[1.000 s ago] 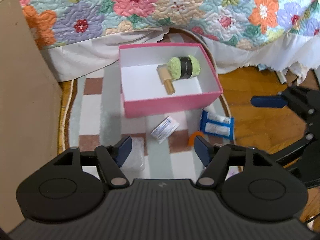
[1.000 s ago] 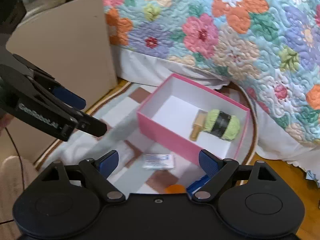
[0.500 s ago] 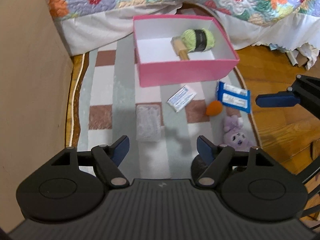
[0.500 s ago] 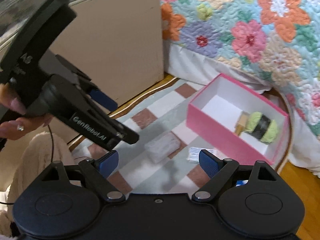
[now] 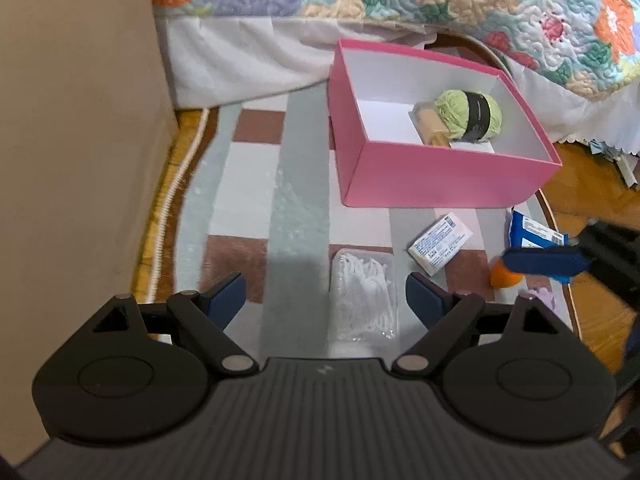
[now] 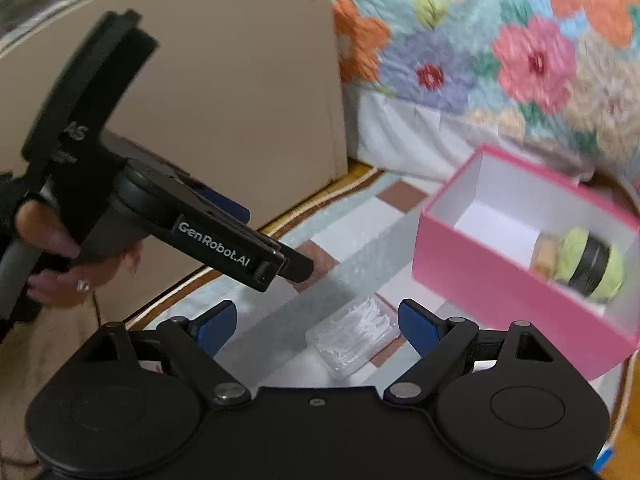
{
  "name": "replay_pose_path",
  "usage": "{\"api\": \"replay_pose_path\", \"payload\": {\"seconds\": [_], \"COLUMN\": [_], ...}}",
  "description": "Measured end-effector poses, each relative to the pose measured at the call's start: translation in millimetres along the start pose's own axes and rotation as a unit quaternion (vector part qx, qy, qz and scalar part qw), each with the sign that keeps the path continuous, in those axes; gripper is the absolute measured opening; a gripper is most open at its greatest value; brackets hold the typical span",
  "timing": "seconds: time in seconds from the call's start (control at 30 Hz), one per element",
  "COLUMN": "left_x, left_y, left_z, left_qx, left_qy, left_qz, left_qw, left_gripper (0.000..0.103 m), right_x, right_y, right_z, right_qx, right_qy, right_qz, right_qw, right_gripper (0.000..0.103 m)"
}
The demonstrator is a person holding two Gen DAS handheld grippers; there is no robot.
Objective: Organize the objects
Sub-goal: 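Move the left gripper toward the clear box of white floss picks, then close the left gripper on the clear floss pick box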
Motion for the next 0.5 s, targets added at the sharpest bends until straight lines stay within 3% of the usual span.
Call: {"api": "replay_pose_path", "payload": {"seconds": [0.17,0.37,0.5], "left_x": [-1,10,16], "left_y": [-3,-14,-20], "left_z": [39,72,74], "left_qx": [0.016,0.043,0.037], "left_qy": [-0.007,-0.039,-0.045], "left_qz": [-0.011,-0.075,-0.081], "left_qw": [0.9998,0.9955,0.9951], "left_gripper": [0.084,0.076,0.069], "right_x": [-15,-28,-28], "right_y": [-16,-46,-52], "right_z": [50,108,116], "right_qx": [0.04,0.12,0.115], "right_qy": [0.026,0.051,0.034], "right_qz": [0.045,0.124,0.142], "right_qw": [0.998,0.984,0.983], "right_gripper": [0.09,0.09,0.09]}}
Point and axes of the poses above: each gripper's, at about its wrist camera, not at the fingertips, and z roughly the way its jaws point, x to its left, y to its top, the point moved 7 cm from there along z, roughly the way its jaws point, and after that the axes turned 3 degrees about x, right-handed, at the moved point
